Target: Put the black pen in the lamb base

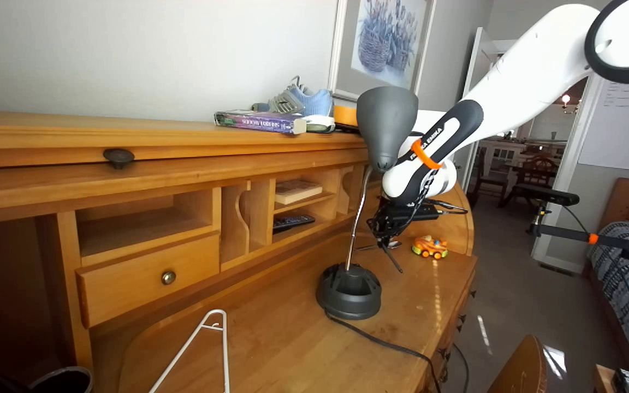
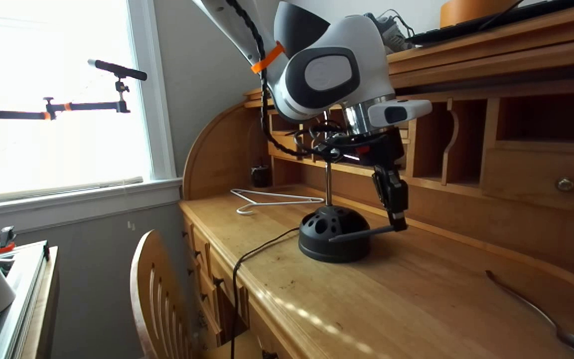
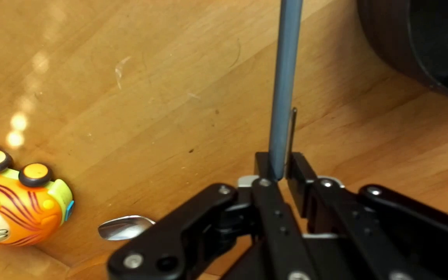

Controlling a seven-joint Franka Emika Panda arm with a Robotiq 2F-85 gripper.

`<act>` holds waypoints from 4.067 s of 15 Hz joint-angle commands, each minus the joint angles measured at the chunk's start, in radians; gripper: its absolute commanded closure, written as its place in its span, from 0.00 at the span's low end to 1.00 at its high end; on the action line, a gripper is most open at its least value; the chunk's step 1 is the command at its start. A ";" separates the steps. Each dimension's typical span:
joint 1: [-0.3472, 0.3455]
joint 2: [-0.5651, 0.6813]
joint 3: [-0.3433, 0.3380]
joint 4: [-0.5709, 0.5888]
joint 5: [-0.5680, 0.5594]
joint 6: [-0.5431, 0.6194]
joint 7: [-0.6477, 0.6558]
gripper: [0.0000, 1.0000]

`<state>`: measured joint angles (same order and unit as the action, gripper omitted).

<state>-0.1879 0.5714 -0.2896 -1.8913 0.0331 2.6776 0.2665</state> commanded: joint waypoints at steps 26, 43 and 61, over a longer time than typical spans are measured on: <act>0.098 -0.156 0.043 -0.458 0.175 0.873 0.002 0.96; 0.068 -0.097 0.086 -0.485 0.285 1.040 -0.036 0.96; 0.046 -0.036 0.144 -0.466 0.282 1.168 -0.016 0.96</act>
<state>-0.1295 0.5116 -0.1624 -2.3669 0.2910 3.8099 0.2494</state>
